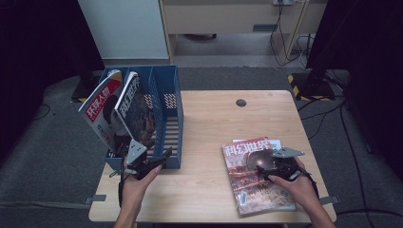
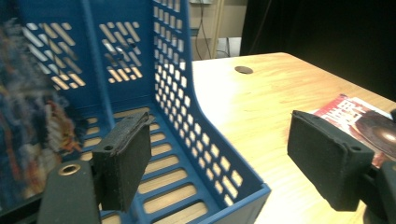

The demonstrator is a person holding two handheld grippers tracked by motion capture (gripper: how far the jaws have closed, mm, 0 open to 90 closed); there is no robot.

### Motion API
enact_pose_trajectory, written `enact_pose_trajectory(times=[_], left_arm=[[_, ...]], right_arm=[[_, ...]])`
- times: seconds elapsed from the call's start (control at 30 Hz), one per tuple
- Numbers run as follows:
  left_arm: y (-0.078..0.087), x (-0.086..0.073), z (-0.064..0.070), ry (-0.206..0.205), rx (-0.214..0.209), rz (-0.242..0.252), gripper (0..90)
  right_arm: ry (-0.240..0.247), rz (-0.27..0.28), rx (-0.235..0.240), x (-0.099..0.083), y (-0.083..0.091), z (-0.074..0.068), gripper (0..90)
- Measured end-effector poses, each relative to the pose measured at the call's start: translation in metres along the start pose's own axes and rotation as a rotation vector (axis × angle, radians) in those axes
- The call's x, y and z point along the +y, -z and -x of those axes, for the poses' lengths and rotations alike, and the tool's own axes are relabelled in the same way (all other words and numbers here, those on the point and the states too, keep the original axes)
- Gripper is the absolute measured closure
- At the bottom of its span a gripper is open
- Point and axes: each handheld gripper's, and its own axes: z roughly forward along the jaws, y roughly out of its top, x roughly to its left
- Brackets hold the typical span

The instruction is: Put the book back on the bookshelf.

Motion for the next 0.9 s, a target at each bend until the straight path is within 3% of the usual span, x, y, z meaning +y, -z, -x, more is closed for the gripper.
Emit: enact_pose_trajectory(times=[0.23,0.33,0.43,0.73,0.9], left_arm=[[-0.017,0.008,0.020,-0.033,-0.059,-0.038,20.6],[-0.030,0.011,0.032,-0.050,-0.110,-0.088,20.5],[-0.040,0.013,0.044,-0.090,-0.126,-0.118,20.3],[-0.072,0.012,0.083,-0.085,-0.213,-0.166,16.9],[-0.087,0.008,0.096,-0.073,-0.231,-0.188,15.8]], right_arm=[[0.001,0.000,0.000,0.000,0.000,0.000,10.0],[0.001,-0.001,0.001,0.000,0.000,0.000,10.0],[0.002,-0.003,0.002,0.000,0.000,0.000,10.0],[0.003,-0.003,0.002,0.000,0.000,0.000,10.0],[0.003,-0.002,0.001,0.000,0.000,0.000,10.0]])
